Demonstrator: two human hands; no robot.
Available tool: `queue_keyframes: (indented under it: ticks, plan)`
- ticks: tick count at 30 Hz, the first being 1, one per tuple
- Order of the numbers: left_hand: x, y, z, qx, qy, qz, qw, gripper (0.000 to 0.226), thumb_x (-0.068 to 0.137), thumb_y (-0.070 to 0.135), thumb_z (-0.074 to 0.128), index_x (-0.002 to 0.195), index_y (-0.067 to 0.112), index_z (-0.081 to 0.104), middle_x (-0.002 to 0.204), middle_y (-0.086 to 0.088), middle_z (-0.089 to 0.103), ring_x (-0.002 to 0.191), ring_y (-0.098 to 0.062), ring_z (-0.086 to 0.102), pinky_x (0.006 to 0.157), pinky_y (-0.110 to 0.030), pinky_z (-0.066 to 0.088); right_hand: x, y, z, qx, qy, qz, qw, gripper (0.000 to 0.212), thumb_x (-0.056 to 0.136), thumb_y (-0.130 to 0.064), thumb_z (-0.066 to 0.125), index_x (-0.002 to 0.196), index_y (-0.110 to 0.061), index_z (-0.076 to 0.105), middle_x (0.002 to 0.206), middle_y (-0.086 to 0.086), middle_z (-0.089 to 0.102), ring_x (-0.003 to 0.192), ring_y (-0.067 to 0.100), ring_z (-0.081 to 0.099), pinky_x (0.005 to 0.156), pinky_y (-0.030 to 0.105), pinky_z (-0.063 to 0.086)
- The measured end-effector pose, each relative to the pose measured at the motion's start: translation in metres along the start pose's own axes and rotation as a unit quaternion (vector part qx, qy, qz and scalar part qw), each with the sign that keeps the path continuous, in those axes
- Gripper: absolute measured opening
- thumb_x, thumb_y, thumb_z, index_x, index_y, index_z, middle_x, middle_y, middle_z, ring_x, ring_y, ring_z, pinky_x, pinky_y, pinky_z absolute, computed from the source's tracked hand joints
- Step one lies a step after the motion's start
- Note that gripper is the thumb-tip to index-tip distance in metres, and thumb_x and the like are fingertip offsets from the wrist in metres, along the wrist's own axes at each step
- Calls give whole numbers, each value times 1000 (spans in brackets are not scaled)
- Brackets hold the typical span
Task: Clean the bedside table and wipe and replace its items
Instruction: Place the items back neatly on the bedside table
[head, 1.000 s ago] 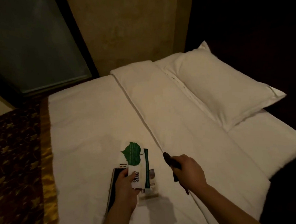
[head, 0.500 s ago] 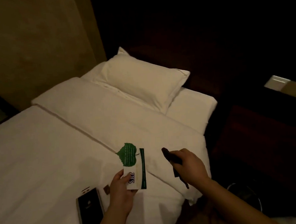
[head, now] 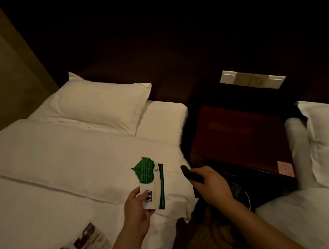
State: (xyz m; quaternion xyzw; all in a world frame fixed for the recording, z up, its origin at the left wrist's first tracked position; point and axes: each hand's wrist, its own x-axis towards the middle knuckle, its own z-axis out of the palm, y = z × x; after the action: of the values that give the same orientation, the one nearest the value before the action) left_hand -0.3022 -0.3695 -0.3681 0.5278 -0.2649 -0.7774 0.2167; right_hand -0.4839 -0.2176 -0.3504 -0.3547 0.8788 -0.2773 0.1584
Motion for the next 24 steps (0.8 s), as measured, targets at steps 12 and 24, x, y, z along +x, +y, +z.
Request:
queue_keyframes:
  ticks: [12, 24]
  plan:
    - [-16, -91, 148, 109, -26, -25, 993, 32, 91, -4, 56, 118, 12, 61, 110, -19, 67, 107, -41, 62, 93, -63, 50, -12, 150, -83, 44, 13, 85, 995, 40, 92, -47, 57, 130, -35, 57, 115, -12, 56, 100, 8, 58, 77, 24, 51]
    - [22, -146, 291, 222, -104, -54, 968, 33, 92, -5, 52, 121, 7, 60, 107, -19, 69, 91, -37, 65, 74, -48, 55, -6, 277, -140, 103, 89, 204, 969, 42, 90, -46, 60, 130, -33, 58, 116, -11, 57, 106, 8, 58, 84, 22, 47]
